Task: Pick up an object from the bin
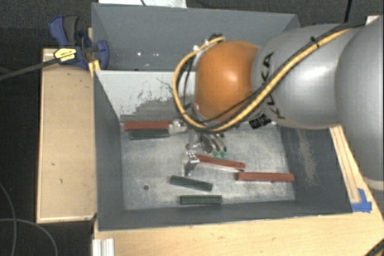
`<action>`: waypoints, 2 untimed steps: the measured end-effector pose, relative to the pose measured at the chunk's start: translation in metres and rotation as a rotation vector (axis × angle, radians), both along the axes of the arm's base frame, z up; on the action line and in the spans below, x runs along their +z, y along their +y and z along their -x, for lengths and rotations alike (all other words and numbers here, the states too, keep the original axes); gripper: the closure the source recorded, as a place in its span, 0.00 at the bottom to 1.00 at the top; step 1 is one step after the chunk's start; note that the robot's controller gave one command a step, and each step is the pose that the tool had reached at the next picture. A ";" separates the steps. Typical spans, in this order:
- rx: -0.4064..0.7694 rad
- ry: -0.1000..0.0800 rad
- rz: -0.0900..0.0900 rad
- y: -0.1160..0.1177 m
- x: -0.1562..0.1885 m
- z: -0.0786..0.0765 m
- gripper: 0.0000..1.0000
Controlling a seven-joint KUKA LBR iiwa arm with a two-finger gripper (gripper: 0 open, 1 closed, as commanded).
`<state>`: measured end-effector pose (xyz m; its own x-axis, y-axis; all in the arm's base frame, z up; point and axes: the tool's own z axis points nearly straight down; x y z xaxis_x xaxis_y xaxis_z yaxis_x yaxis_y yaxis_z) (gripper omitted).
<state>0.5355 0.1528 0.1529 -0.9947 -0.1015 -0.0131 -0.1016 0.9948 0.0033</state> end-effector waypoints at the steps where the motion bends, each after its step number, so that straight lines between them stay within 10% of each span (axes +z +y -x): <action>1: 0.262 0.013 0.004 -0.047 -0.047 0.025 0.00; 2: 0.341 0.015 0.007 -0.070 -0.066 0.004 0.00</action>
Offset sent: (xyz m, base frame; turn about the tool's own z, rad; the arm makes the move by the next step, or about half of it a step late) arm 0.0085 -0.0665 -0.0829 -0.4004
